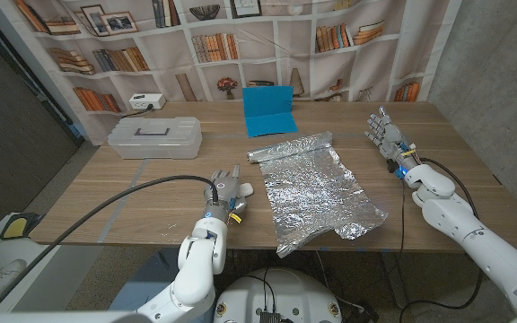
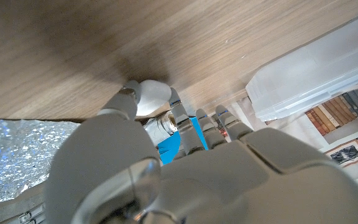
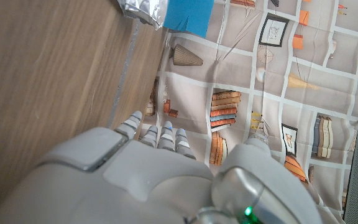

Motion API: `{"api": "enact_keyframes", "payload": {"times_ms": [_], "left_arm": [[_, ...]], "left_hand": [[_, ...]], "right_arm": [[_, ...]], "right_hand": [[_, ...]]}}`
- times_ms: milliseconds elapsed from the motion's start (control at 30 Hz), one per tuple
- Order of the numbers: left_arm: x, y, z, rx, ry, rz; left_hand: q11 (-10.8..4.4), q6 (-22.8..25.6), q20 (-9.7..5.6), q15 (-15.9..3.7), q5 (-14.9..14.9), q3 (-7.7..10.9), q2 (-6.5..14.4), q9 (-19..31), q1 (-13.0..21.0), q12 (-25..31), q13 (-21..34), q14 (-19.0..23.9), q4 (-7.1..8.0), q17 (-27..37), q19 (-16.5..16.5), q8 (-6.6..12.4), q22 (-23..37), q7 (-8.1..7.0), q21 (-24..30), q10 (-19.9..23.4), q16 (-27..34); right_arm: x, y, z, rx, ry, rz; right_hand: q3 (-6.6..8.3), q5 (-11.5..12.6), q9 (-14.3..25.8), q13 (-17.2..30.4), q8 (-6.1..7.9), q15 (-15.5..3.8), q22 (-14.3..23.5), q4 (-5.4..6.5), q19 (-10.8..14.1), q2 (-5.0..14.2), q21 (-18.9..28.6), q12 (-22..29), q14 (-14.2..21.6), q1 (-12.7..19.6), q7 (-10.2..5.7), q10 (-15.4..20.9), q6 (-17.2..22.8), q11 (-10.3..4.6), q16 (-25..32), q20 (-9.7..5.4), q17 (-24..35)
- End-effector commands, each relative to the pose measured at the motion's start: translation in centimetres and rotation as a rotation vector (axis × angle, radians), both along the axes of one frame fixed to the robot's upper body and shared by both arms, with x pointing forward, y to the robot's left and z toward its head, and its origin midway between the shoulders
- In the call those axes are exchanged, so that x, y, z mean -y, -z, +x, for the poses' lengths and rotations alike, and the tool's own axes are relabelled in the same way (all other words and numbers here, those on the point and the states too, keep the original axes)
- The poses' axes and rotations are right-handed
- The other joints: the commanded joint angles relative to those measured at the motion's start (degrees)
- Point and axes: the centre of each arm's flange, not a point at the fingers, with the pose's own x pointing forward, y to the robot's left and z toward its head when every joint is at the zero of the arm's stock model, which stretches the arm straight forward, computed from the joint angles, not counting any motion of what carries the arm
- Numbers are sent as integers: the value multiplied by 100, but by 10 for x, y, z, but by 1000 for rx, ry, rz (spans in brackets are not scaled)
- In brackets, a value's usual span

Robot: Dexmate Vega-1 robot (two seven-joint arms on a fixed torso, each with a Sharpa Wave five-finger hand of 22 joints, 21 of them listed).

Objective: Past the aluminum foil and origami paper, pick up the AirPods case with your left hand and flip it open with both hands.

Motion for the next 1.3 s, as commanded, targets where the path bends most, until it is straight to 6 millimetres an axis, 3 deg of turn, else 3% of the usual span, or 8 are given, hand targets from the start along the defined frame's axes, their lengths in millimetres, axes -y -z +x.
{"api": "enact_keyframes", "payload": {"times_ms": [33,800,1300], "left_arm": [[-4,1,1,50,27,-18],[2,-7,-9,146,47,-3],[-1,-26,-9,206,71,21]], "left_hand": [[-235,47,5,-36,36,56,-4,12,133,35,52,87,-22,-1,54,34,10,-23,29,313,31],[-262,237,-48,-124,41,32,-18,15,364,86,107,229,-3,-2,116,39,8,-88,15,547,15],[-273,257,-39,-130,45,4,-30,17,473,75,141,236,1,-1,123,8,8,-138,6,582,-13]], "right_arm": [[-3,0,0,1,5,2],[1,-2,6,5,-1,10],[3,-5,4,18,4,23]], "right_hand": [[23,0,28,11,21,-42,30,-18,3,23,22,5,-170,-41,11,-29,-2,-31,39,48,13],[37,-1,28,11,17,-41,30,-24,7,23,22,2,-170,-46,11,-37,-5,-45,38,43,13],[56,0,28,12,23,-46,30,-34,6,23,21,50,-171,-44,10,87,11,-55,36,46,12]]}}
